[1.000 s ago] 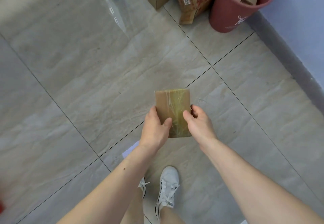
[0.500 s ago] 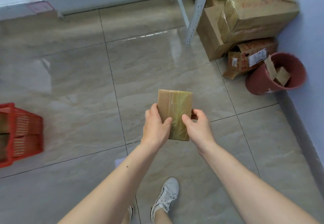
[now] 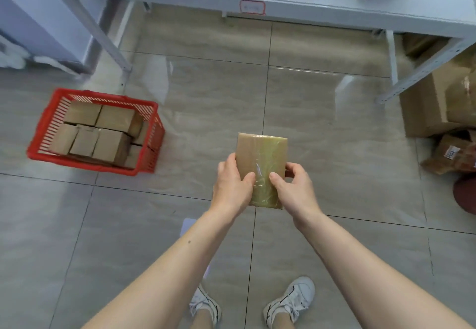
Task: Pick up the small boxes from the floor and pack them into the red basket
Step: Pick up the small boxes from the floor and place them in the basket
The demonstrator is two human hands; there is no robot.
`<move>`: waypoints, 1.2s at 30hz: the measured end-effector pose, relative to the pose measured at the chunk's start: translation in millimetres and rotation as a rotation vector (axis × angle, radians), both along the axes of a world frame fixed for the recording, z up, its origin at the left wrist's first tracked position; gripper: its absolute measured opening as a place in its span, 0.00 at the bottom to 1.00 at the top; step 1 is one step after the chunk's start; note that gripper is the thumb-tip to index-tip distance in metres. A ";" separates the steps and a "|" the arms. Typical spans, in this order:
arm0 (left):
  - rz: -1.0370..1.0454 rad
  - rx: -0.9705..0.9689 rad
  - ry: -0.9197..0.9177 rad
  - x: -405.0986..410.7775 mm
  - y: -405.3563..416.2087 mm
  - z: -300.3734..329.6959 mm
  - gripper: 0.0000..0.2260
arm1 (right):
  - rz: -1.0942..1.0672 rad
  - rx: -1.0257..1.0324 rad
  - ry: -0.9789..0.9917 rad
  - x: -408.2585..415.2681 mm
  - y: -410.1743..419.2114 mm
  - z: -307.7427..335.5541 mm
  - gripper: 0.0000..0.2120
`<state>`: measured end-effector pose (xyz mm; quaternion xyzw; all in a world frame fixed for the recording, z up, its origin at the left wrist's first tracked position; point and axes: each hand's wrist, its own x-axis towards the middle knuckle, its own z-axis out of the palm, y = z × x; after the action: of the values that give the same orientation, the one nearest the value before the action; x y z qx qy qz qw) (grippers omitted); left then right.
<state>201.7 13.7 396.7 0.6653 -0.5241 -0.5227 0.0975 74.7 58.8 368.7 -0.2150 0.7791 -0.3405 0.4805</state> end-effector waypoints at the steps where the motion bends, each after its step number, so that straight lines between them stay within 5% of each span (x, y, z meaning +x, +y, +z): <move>1: 0.012 -0.003 -0.002 23.1 -7.2 1.5 0.24 | 0.017 0.004 -0.001 22.3 -9.2 0.3 0.20; 13: 0.165 -0.005 -0.050 228.8 -92.9 -5.5 0.25 | 0.208 0.021 0.014 223.2 -119.3 -6.9 0.21; 30: 0.250 0.018 -0.141 344.0 -257.4 -46.7 0.28 | 0.229 0.135 -0.100 340.0 -288.7 -40.4 0.16; 36: 0.123 0.098 -0.113 390.8 -292.6 -67.0 0.29 | 0.126 0.195 -0.123 384.1 -319.9 -56.7 0.13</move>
<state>592.5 -279.0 329.8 0.7285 -0.4608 -0.5024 0.0670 458.8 -261.1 312.1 -0.1944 0.7624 -0.2450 0.5665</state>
